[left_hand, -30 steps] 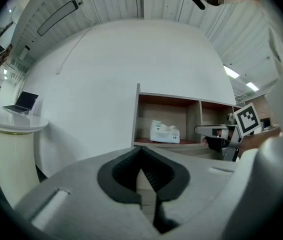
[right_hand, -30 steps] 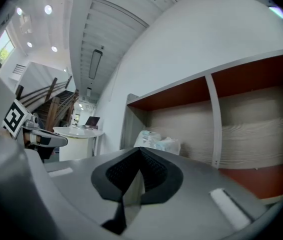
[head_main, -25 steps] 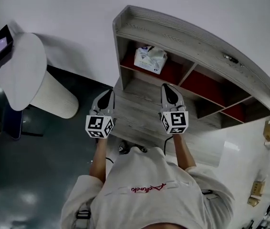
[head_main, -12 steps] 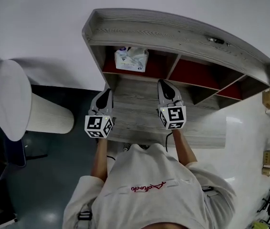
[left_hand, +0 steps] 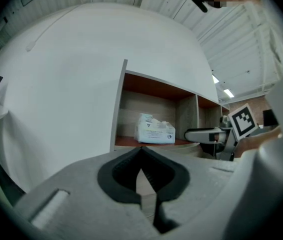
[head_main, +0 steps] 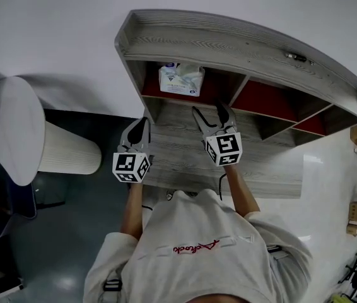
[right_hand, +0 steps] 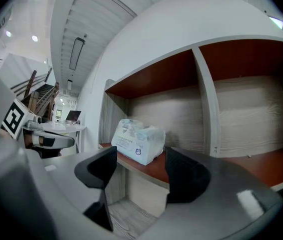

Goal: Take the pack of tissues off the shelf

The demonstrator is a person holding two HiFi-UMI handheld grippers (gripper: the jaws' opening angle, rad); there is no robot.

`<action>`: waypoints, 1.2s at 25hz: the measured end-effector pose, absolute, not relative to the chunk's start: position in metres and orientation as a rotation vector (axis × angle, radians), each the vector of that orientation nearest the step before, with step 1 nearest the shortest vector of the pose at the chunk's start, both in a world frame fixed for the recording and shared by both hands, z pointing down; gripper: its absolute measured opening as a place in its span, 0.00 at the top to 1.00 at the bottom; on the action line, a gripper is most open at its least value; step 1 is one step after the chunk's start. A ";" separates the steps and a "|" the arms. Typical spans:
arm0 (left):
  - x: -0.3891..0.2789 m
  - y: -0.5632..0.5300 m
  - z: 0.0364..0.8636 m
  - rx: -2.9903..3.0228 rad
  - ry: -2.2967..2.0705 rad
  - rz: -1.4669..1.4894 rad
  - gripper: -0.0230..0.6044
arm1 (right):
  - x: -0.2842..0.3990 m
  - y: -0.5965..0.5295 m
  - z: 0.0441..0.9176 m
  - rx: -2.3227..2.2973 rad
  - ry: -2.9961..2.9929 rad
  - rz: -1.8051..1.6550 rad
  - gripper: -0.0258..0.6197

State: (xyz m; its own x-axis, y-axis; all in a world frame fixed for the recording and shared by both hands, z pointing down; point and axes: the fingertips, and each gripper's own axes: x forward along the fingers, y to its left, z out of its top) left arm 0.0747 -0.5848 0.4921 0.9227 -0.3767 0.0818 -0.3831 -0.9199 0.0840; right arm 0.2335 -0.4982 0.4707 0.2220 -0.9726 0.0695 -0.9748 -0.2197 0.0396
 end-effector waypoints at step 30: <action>0.055 -0.607 0.496 2.945 -0.678 0.070 0.96 | 0.257 -0.542 0.469 2.395 -1.690 0.144 0.94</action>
